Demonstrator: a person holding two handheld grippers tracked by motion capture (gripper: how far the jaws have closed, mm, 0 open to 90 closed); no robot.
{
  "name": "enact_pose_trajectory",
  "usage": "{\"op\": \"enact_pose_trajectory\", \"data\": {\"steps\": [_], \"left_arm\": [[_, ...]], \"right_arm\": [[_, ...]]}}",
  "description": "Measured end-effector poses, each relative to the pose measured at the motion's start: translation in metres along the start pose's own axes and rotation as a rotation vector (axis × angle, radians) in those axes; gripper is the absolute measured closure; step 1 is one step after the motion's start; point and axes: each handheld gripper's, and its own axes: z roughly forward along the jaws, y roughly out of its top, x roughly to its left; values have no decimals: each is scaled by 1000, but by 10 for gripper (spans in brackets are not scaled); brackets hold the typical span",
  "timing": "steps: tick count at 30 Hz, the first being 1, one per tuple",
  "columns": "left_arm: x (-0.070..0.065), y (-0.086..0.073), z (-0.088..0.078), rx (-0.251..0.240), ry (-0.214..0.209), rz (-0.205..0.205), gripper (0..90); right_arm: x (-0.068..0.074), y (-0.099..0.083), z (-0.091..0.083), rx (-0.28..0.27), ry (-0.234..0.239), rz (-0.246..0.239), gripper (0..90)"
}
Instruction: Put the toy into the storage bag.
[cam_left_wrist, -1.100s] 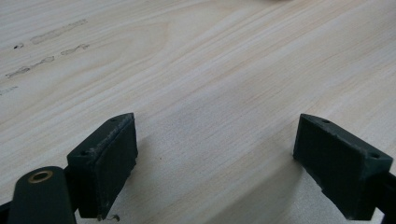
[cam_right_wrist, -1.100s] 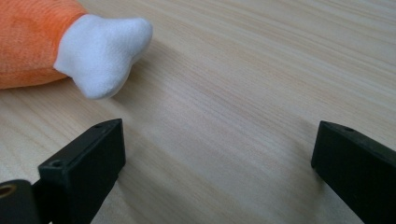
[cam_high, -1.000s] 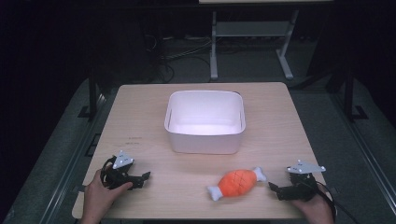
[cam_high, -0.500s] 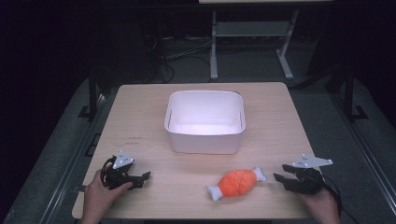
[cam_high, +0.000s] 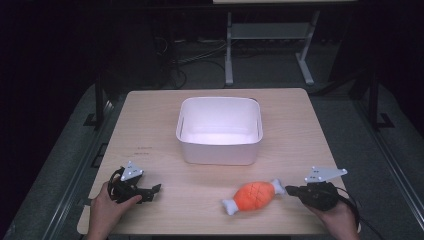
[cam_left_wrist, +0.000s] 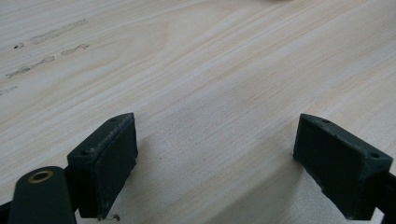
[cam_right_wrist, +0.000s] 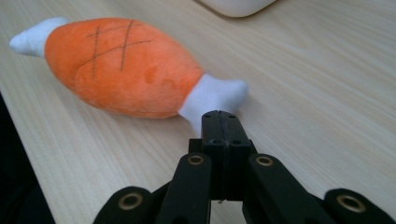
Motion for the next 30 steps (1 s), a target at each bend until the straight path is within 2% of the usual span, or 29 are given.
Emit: {"op": "enact_pose_trajectory", "data": {"steps": [4, 9, 16, 30], "left_arm": [[0, 0, 0, 1, 0, 0, 128], [0, 0, 0, 0, 0, 0, 128], [0, 0, 0, 1, 0, 0, 128], [0, 0, 0, 1, 0, 0, 128]], "right_arm": [[8, 4, 8, 21, 36, -16, 897], [12, 6, 20, 54, 41, -23, 897], [8, 12, 30, 70, 28, -29, 897], [-4, 37, 49, 51, 25, -55, 897]]}}
